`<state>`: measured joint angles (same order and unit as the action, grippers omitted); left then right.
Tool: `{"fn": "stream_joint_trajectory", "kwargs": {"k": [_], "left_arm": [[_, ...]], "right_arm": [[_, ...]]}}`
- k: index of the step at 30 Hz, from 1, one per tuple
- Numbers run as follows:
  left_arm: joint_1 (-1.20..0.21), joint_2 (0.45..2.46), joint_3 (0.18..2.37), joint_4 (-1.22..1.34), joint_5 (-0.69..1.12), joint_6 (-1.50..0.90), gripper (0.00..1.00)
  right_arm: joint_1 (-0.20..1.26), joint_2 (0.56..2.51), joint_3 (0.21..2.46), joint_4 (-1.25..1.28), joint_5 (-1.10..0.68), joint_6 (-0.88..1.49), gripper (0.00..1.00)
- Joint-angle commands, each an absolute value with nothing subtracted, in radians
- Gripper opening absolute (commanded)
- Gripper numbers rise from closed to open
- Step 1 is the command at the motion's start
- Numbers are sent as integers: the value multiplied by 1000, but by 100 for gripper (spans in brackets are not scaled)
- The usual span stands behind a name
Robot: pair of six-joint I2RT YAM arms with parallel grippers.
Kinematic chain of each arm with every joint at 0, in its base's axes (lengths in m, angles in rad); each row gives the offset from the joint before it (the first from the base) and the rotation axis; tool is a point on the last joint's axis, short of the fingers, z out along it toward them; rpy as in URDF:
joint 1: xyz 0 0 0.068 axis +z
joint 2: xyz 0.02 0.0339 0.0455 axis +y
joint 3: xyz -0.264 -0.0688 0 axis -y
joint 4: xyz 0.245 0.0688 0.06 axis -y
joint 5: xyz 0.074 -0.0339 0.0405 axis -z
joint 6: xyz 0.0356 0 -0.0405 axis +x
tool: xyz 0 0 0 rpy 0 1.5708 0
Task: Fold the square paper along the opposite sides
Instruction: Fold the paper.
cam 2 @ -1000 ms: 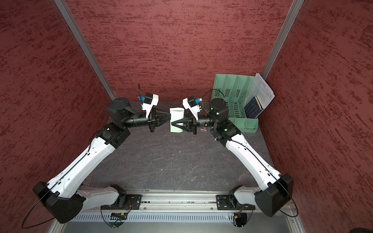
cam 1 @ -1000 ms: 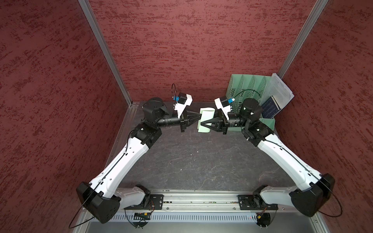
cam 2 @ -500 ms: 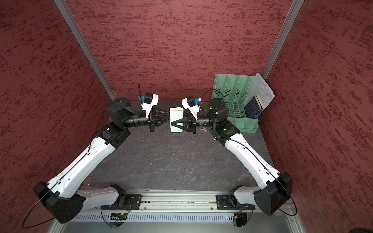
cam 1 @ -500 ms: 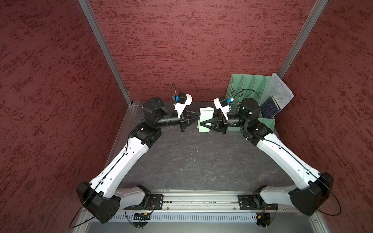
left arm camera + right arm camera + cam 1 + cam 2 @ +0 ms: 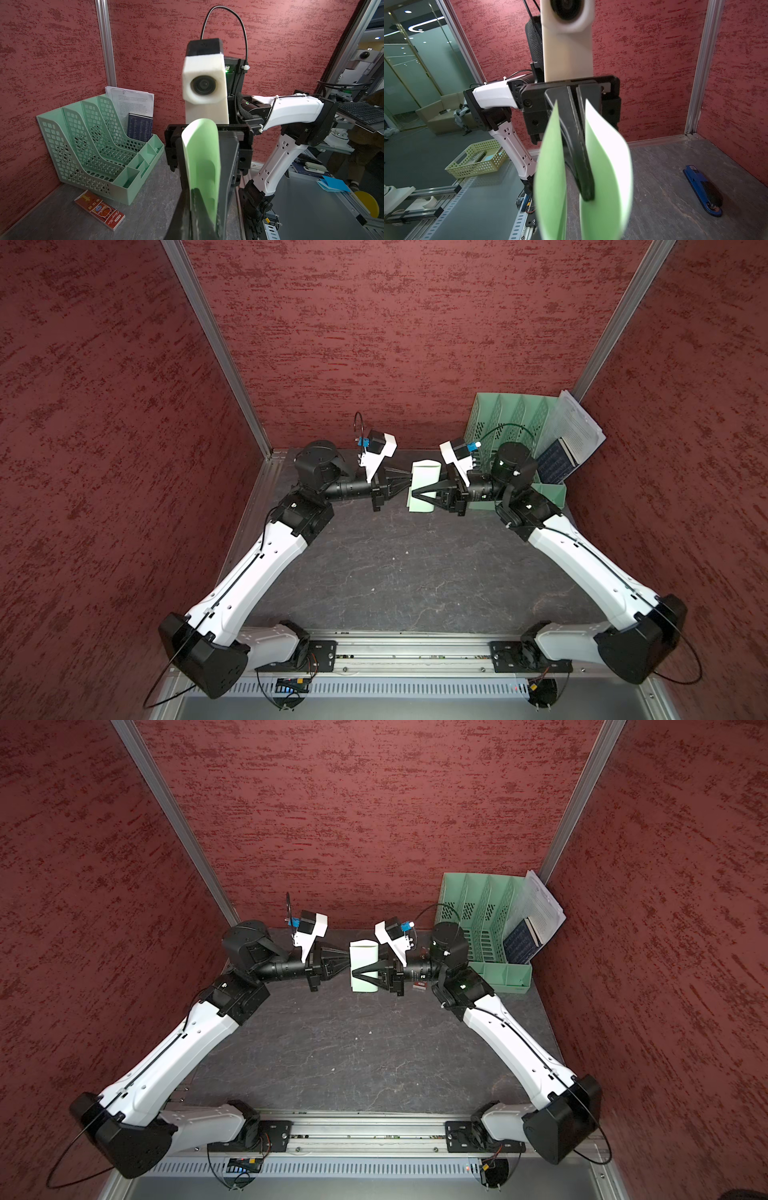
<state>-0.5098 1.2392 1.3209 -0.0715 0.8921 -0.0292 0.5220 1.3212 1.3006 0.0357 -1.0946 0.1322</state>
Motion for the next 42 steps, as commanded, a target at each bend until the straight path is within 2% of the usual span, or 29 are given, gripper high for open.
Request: {"fn": "stream_joint_trajectory", "kwargs": {"k": [1, 7, 13, 17, 32, 37, 42], "left_arm": [[-505, 1243, 1327, -64, 896, -28, 11], [-504, 1233, 1328, -66, 888, -24, 25], [-496, 1217, 1325, -68, 883, -20, 63], [-480, 1200, 1321, -71, 878, -18, 74], [-343, 1101, 1289, -59, 887, -49, 90], [-376, 1120, 1242, 36, 967, -135, 91], [-460, 1183, 1245, 40, 934, -115, 91]], "right_arm": [[535, 1310, 1319, 72, -1102, 142, 22], [535, 1311, 1317, 74, -1101, 143, 20], [535, 1311, 1316, 72, -1100, 142, 19], [535, 1312, 1316, 69, -1100, 138, 19], [535, 1316, 1315, 64, -1095, 133, 20], [535, 1320, 1317, 68, -1098, 136, 19], [535, 1321, 1317, 71, -1100, 141, 19]]}}
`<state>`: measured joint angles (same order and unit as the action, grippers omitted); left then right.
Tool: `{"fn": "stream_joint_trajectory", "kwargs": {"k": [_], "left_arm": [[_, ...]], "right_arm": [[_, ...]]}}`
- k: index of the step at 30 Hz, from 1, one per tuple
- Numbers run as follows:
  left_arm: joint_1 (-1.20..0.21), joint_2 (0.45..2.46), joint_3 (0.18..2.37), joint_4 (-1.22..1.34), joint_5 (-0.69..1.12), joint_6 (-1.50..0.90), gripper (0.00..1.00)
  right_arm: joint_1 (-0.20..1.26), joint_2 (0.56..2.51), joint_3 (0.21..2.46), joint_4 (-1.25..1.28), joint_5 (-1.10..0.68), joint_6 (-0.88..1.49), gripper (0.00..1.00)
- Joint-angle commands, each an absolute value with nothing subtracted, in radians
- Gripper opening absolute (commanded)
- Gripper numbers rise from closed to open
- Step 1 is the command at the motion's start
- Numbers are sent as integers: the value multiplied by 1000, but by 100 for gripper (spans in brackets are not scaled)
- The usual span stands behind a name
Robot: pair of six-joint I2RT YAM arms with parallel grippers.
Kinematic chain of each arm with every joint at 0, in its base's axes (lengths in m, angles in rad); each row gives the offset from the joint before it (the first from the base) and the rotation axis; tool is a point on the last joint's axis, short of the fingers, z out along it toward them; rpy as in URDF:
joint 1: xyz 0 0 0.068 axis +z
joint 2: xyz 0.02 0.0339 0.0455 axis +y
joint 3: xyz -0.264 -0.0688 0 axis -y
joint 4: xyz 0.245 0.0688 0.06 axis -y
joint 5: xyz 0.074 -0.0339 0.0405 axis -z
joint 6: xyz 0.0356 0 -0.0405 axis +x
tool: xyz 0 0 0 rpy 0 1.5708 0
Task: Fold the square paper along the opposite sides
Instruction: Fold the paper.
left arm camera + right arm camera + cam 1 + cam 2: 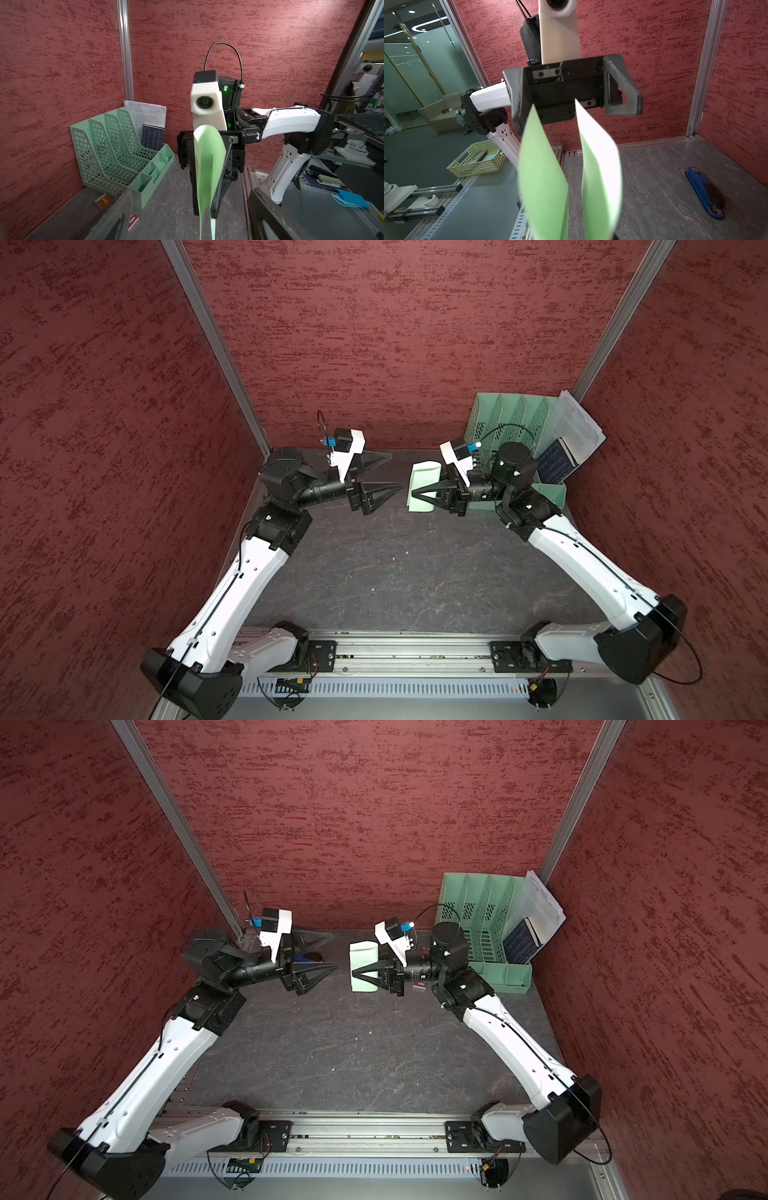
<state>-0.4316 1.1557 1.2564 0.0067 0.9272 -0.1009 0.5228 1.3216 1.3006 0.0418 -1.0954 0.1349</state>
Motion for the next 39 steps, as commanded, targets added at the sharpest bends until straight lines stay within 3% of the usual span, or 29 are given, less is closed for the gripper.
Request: {"fn": "stream_joint_trajectory", "kwargs": {"k": [1, 11, 15, 19, 20, 39], "left_arm": [[-467, 1191, 1243, 57, 926, -120, 91], [-501, 1223, 1255, 106, 916, -129, 89], [-515, 1226, 1262, 103, 916, -121, 76], [-520, 1233, 1272, 89, 916, -108, 50], [-520, 1234, 1273, 89, 914, -107, 48], [-534, 1246, 1280, 90, 918, -103, 46]], "right_arm": [[534, 1320, 1316, 71, -1100, 141, 19], [535, 1321, 1315, 69, -1100, 138, 20], [535, 1325, 1316, 72, -1103, 141, 19], [535, 1324, 1316, 74, -1103, 143, 19], [535, 1324, 1316, 74, -1104, 143, 19], [535, 1322, 1316, 84, -1096, 151, 17]]}}
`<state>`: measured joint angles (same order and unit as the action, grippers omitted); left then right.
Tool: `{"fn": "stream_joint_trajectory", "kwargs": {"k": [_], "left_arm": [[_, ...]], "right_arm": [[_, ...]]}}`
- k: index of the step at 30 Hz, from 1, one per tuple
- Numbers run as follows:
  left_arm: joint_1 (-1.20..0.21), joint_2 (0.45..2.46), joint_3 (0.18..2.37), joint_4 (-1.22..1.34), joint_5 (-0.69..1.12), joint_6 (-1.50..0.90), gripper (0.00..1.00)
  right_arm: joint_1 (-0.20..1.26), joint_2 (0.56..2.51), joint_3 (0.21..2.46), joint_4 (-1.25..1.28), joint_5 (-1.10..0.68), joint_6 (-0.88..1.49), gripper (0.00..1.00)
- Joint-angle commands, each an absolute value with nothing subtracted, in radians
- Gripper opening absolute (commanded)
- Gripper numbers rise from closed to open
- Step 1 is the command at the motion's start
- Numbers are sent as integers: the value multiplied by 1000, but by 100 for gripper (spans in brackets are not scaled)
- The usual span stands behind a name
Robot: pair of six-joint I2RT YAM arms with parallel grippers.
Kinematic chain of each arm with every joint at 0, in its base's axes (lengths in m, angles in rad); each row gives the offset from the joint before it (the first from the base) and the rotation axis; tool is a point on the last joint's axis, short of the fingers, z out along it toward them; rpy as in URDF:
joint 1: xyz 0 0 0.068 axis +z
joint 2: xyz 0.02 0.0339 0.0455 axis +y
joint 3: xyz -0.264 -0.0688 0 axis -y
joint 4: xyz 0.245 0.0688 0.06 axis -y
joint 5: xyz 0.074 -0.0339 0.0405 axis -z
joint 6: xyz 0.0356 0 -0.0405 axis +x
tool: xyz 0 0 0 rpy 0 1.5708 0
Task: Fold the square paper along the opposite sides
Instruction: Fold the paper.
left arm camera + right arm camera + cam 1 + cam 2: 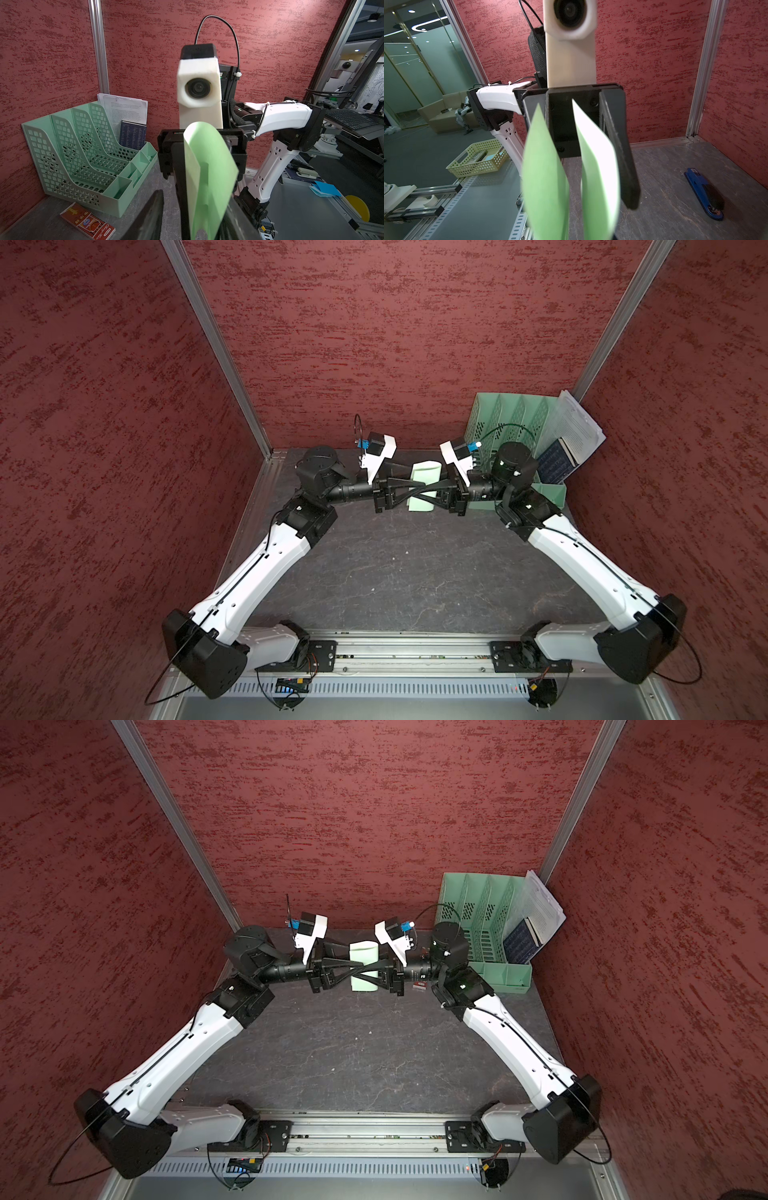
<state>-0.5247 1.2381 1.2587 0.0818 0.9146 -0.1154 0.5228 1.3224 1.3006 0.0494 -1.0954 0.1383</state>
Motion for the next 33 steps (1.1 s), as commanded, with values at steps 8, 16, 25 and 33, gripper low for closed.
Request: {"fn": "stream_joint_trajectory", "kwargs": {"k": [8, 16, 25, 33], "left_arm": [[-535, 1247, 1282, 91, 918, -102, 46], [-537, 1248, 1283, 97, 918, -103, 43], [-537, 1249, 1286, 104, 919, -100, 32], [-537, 1256, 1290, 110, 918, -101, 6]], "right_arm": [[535, 1325, 1316, 85, -1095, 154, 16], [535, 1327, 1316, 86, -1096, 154, 16], [535, 1326, 1316, 86, -1095, 153, 16], [535, 1328, 1316, 84, -1095, 153, 16]]}}
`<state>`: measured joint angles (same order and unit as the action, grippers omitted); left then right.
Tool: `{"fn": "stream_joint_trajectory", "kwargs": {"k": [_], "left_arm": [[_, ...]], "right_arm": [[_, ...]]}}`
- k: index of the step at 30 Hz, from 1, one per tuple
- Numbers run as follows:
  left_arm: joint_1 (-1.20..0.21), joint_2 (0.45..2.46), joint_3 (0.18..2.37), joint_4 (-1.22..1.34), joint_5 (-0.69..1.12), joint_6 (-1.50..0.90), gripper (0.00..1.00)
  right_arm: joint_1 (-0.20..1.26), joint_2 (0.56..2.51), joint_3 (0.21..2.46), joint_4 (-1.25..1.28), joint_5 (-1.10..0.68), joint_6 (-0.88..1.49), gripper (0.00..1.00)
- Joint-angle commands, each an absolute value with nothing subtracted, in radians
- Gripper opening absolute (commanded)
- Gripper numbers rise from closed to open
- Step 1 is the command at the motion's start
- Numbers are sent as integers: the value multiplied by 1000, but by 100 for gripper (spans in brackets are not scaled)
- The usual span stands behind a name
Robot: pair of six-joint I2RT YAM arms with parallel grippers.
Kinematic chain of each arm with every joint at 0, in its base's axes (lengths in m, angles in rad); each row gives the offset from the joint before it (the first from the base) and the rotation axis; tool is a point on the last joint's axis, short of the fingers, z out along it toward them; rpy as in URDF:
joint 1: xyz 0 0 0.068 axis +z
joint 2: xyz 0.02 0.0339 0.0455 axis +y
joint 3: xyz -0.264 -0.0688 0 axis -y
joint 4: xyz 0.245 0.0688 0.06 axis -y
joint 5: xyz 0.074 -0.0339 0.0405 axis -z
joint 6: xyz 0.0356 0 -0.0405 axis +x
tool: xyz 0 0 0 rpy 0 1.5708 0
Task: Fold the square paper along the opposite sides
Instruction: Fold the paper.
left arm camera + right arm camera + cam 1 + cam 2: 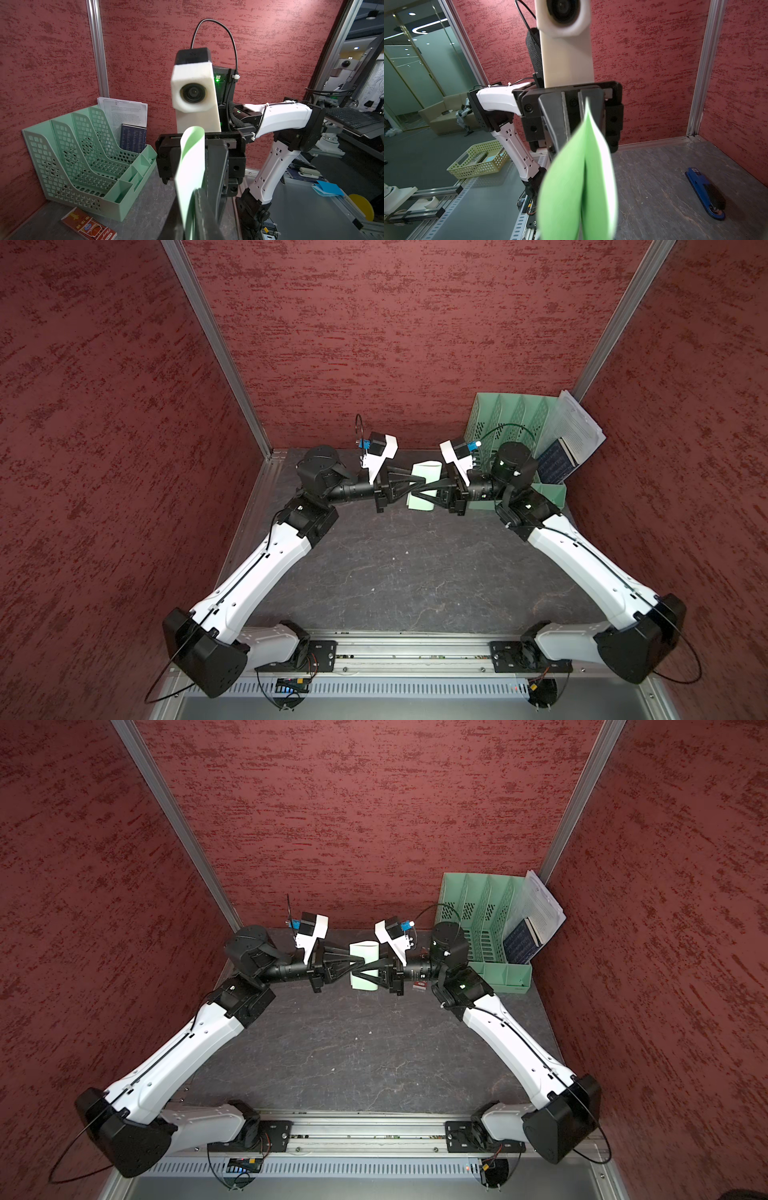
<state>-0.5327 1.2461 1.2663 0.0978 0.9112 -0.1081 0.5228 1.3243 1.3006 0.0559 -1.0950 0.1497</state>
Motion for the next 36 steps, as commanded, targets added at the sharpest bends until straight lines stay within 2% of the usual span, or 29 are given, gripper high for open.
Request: {"fn": "stream_joint_trajectory", "kwargs": {"k": [1, 5, 10, 11, 12, 15, 17, 20, 28, 33, 36], "left_arm": [[-537, 1256, 1289, 109, 917, -100, 4], [-537, 1255, 1288, 111, 916, -100, 0], [-537, 1253, 1286, 110, 913, -100, 0], [-537, 1253, 1287, 110, 914, -101, 0], [-537, 1252, 1287, 109, 913, -100, 0], [-537, 1252, 1290, 102, 913, -97, 0], [-535, 1249, 1291, 95, 913, -95, 0], [-531, 1243, 1295, 73, 911, -83, 0], [-457, 1219, 1279, 115, 983, -136, 0], [-378, 1236, 1241, 343, 1104, -338, 0], [-387, 1253, 1250, 364, 1134, -366, 0]], "right_arm": [[535, 1327, 1316, 83, -1095, 151, 16], [535, 1327, 1316, 81, -1096, 151, 16], [535, 1328, 1316, 80, -1095, 150, 19], [535, 1326, 1316, 79, -1095, 150, 21], [535, 1326, 1316, 80, -1095, 150, 29], [534, 1325, 1316, 77, -1095, 150, 54], [535, 1319, 1315, 68, -1094, 143, 62], [535, 1301, 1313, 31, -1084, 106, 69], [517, 1206, 1321, -174, -1012, -47, 72], [485, 1207, 1321, -136, -1098, 4, 68], [484, 1238, 1324, -86, -1155, 47, 65]]}}
